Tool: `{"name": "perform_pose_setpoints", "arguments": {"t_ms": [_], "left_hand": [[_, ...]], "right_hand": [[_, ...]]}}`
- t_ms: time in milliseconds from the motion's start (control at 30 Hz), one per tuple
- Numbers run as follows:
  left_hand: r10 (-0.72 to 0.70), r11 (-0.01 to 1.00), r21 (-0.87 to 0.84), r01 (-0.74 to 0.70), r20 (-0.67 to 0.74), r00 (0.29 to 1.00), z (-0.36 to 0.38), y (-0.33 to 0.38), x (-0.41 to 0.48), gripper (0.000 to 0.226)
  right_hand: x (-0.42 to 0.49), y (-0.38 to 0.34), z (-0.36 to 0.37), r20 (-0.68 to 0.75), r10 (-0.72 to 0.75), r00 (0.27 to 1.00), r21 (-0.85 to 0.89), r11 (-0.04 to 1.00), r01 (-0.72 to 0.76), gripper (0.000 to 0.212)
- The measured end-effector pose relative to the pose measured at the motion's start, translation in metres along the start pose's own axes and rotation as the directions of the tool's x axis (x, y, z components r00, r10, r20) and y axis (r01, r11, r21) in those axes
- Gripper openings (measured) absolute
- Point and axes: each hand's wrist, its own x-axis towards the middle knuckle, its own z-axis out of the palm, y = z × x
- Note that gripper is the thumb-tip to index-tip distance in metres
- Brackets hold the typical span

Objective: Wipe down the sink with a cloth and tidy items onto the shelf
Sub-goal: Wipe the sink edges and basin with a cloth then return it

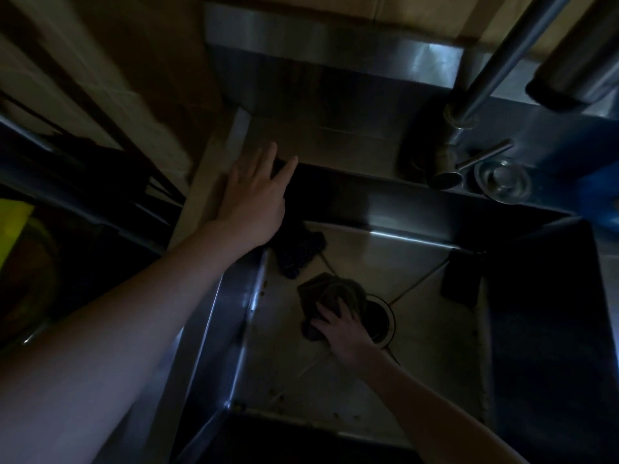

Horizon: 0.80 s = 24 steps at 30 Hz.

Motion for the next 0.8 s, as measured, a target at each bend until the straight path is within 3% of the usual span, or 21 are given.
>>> {"name": "perform_pose_setpoints", "arguments": {"t_ms": [100, 267, 333, 400, 500, 600, 733, 800], "left_hand": [[-0.027, 0.999, -0.032, 0.025, -0.071, 0.997, -0.003, -0.011, -0.024, 0.063], [-0.083, 0.995, 0.045, 0.086, -0.071, 0.994, -0.002, -0.041, -0.07, 0.056], [-0.099, 0.993, 0.061, 0.104, -0.082, 0.992, 0.001, -0.049, -0.087, 0.049], [-0.11, 0.992, 0.058, 0.115, -0.078, 0.991, 0.005, -0.053, -0.098, 0.047], [-0.108, 0.994, 0.029, 0.11, -0.041, 0.993, 0.008, -0.059, -0.1, 0.047], [-0.079, 0.997, 0.006, 0.079, -0.029, 0.996, 0.007, -0.064, -0.097, 0.048], [-0.063, 0.998, -0.03, 0.062, -0.029, 0.998, 0.008, -0.066, -0.095, 0.046], [-0.068, 0.997, -0.032, 0.067, -0.033, 0.997, 0.008, -0.065, -0.092, 0.046]], "right_hand": [[0.002, -0.016, 0.003, 0.023, -0.022, 0.999, 0.082, 0.996, 0.02, 0.06], [0.01, -0.054, 0.017, -0.161, -0.001, 0.987, 0.314, 0.948, 0.052, 0.063], [0.014, -0.076, 0.015, -0.216, 0.043, 0.975, 0.531, 0.844, 0.08, 0.051], [0.02, -0.097, 0.009, -0.25, 0.166, 0.954, 0.733, 0.676, 0.074, 0.042], [0.041, -0.116, -0.008, -0.284, 0.353, 0.892, 0.834, 0.55, 0.049, 0.042], [0.065, -0.121, -0.027, -0.347, 0.379, 0.858, 0.801, 0.596, 0.061, 0.044], [0.083, -0.12, -0.026, -0.237, 0.322, 0.916, 0.693, 0.717, -0.073, 0.058], [0.076, -0.118, -0.016, -0.233, 0.249, 0.94, 0.594, 0.802, -0.065, 0.063]]}}
